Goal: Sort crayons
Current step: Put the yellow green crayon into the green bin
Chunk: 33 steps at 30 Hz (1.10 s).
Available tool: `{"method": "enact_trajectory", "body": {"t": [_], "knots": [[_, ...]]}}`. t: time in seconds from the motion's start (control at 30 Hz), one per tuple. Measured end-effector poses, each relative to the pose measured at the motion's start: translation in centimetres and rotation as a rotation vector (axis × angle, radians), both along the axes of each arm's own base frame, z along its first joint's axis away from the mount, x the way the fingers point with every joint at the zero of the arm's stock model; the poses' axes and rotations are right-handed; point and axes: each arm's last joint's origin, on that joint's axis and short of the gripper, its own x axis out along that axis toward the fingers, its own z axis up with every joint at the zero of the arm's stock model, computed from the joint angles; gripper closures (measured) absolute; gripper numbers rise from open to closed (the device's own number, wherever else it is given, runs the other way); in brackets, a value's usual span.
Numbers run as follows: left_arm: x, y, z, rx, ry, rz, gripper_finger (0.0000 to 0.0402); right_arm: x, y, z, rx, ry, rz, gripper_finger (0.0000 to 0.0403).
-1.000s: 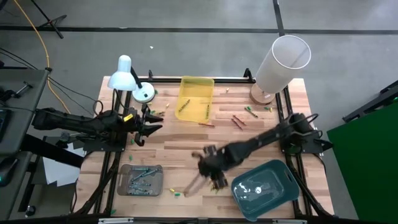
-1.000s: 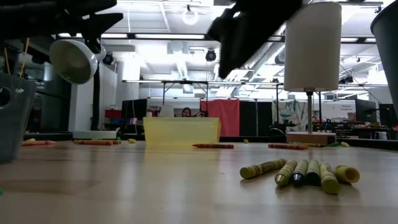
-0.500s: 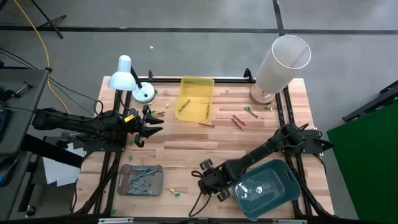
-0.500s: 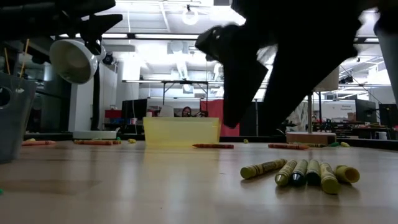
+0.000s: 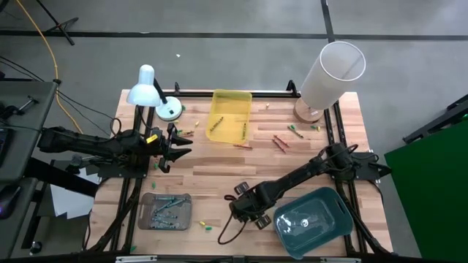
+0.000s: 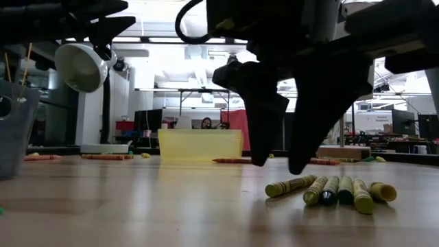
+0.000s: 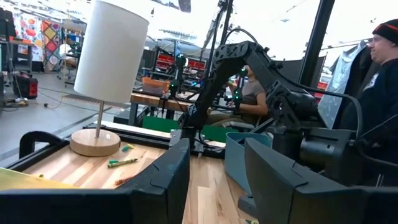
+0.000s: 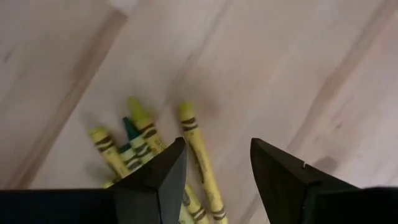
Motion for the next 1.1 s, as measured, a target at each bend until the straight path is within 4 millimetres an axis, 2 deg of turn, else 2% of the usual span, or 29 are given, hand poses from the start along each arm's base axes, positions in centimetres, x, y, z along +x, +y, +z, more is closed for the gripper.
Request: {"method": "enact_trajectory", "body": {"t": [0.4,0.63,0.8,0.93,1.1], "knots": [[0.0,0.0,0.0,0.0,0.001,0.001,0.0261,0.0,0.0,0.0,-0.009,-0.002,0.076,0.0231],[0.0,0.0,0.0,0.0,0.001,0.001,0.0261,0.1,0.1,-1.4,-0.023,0.029,0.08,0.0231],[0.0,0.0,0.0,0.0,0.001,0.001,0.0261,0.1,0.1,-1.5,-0.037,0.026,0.081,0.0238],[0.0,0.0,0.0,0.0,0.001,0.001,0.0261,0.2,0.0,-1.6,-0.066,0.016,0.074,0.0276],[0.0,0.0,0.0,0.001,0.0,0.001,0.0261,0.2,-0.1,-1.8,-0.079,0.018,0.085,0.0372]]}}
